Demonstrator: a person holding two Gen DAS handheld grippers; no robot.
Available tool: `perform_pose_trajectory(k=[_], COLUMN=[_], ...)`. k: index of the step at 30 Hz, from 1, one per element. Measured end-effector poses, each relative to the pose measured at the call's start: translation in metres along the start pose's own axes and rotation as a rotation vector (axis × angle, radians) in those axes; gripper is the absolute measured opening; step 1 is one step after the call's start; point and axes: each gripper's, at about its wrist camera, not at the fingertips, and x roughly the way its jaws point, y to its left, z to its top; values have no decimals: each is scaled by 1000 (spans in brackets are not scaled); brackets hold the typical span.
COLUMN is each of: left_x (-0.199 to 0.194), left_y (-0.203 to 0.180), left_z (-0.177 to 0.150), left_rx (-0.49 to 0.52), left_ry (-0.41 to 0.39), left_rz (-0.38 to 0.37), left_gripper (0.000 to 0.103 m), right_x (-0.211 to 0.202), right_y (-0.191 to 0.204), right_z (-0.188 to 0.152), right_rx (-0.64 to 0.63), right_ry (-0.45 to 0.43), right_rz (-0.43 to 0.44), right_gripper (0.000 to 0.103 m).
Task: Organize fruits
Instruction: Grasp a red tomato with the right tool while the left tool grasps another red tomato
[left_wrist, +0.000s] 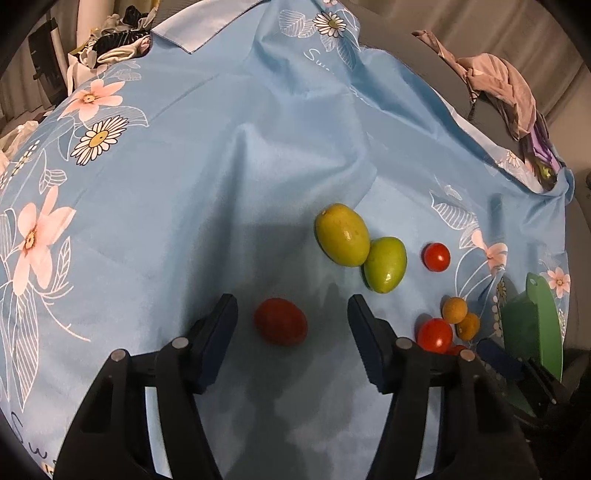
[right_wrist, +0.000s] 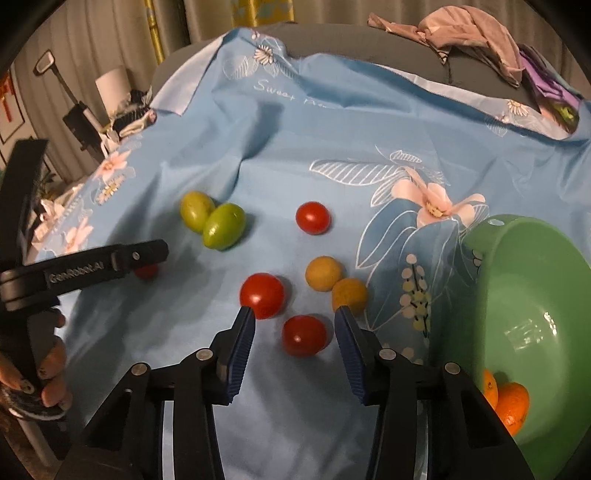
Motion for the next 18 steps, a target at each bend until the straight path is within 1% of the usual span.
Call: perform_pose_trajectory(k=[1,3,5,7,9,11,12,13,18], left_x=[0,1,2,3,3,5,4,4,4], left_y=[0,-1,-2,-2,-3,-4,-3,-2,0], left_z=[0,-1,-2,-4,-6,-7,-7,-7,-7], left_rx=[2,12,17,21,37,56,55,51,40], left_ry=[-3,-6,-1,-1,-15,-20,-23,-23,-25], left_rz=[5,26,34,23,59,84,84,82,71], left_gripper=[57,48,42,37,32,29,29,29,29], right_x=[2,8,11,13,15,19,21,22,22], right_y=[1,0,-2,-4,-3,-4,-3,-3,-3], right_z=[-1,-2,-2,-2,-2,-3,-3,-4,-4], right_rx=[-2,-3,5,15,17,28,32,34,32], right_ry=[8,29,38,42,45,52,58,58,46], right_rz=[-6,-12,-10,-5,1,6,7,0,-4], right_gripper=[48,47,41,38,38,37,35,31,30])
